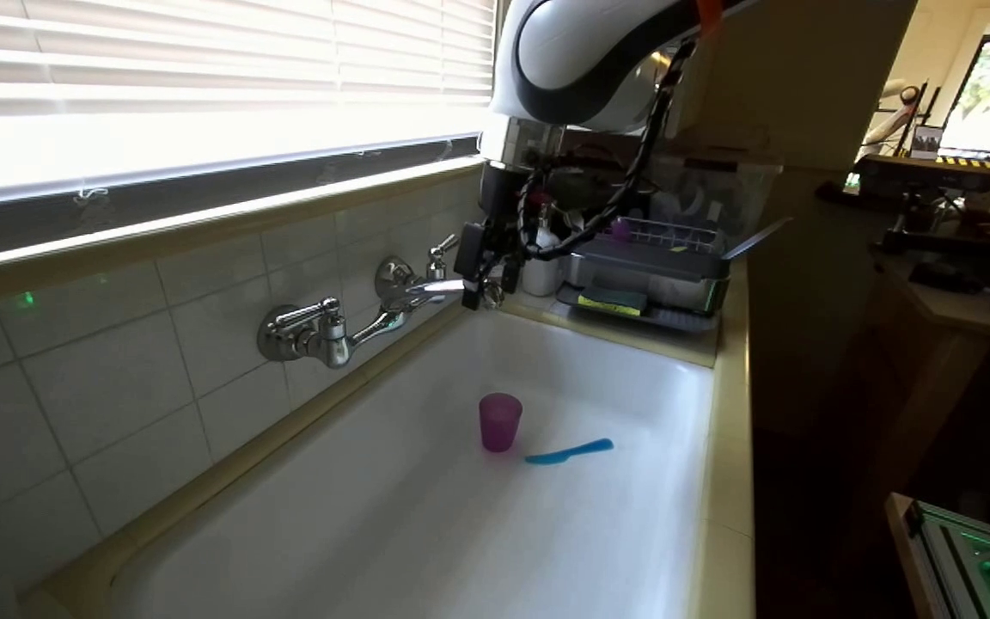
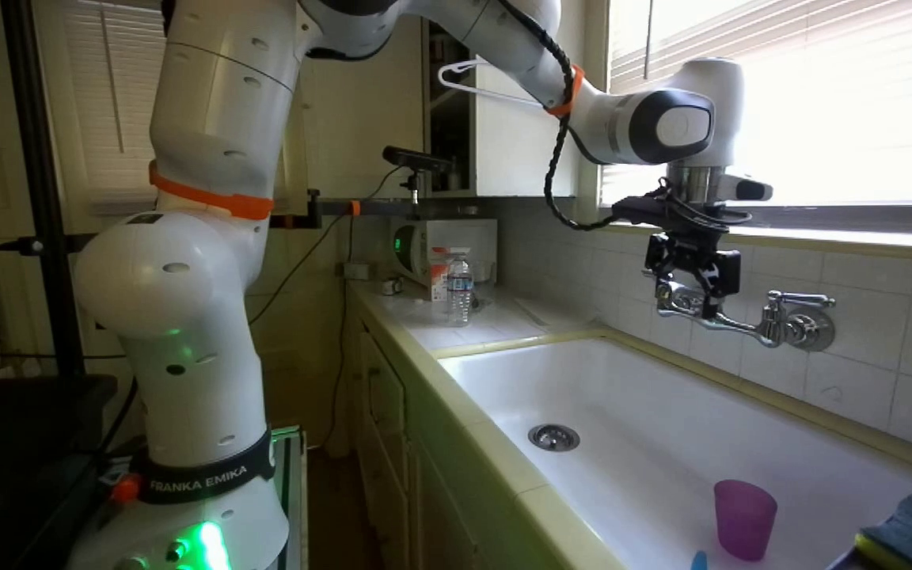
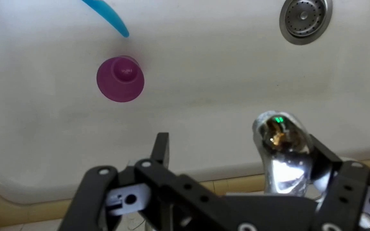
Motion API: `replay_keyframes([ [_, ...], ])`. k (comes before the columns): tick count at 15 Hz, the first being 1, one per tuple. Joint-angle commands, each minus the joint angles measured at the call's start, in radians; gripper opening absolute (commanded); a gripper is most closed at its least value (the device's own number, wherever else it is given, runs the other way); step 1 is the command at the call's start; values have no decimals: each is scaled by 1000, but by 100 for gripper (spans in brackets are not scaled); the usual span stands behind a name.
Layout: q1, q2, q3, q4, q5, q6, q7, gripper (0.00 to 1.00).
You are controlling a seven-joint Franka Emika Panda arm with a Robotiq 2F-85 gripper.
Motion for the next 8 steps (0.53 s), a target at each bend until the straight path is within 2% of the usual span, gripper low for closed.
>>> replay_keyframes([
  [1, 1, 16, -40, 36, -63, -34, 25, 100],
  [8, -22, 45, -65, 71, -67, -30, -26, 100],
])
